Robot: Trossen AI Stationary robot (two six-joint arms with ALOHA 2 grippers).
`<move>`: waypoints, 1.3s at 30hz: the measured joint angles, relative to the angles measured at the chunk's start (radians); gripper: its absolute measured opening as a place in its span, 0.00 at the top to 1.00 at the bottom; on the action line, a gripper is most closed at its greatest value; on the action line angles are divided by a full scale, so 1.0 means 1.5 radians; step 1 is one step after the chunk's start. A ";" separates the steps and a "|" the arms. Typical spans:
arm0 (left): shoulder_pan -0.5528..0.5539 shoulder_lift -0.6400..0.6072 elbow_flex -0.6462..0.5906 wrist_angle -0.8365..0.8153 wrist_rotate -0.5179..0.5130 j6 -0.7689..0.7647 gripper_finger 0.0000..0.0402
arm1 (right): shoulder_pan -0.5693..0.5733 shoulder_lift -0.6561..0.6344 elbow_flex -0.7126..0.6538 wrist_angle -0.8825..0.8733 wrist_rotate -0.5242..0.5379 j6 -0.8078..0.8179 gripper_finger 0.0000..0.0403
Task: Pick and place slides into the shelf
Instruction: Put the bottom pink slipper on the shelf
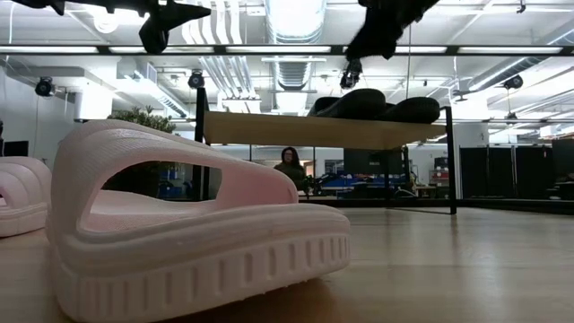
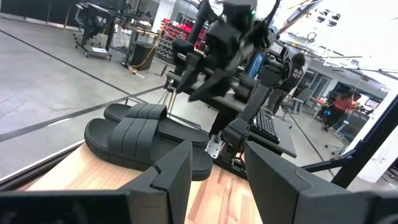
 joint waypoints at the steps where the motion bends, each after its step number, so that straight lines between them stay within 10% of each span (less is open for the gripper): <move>1: 0.000 0.000 0.000 0.000 0.000 0.000 0.67 | 0.002 -0.002 0.002 0.010 -0.017 0.034 0.70; 14: 0.000 -0.010 0.000 0.001 0.004 0.022 0.67 | 0.143 -0.005 0.007 0.302 -0.066 0.266 0.82; 21: 0.000 -0.050 0.001 0.001 0.021 0.041 0.67 | 0.288 -0.013 0.007 0.325 0.160 0.180 0.97; 39: 0.001 -0.238 -0.001 -0.028 0.133 0.129 0.93 | 0.471 -0.009 0.006 0.496 0.376 0.031 0.98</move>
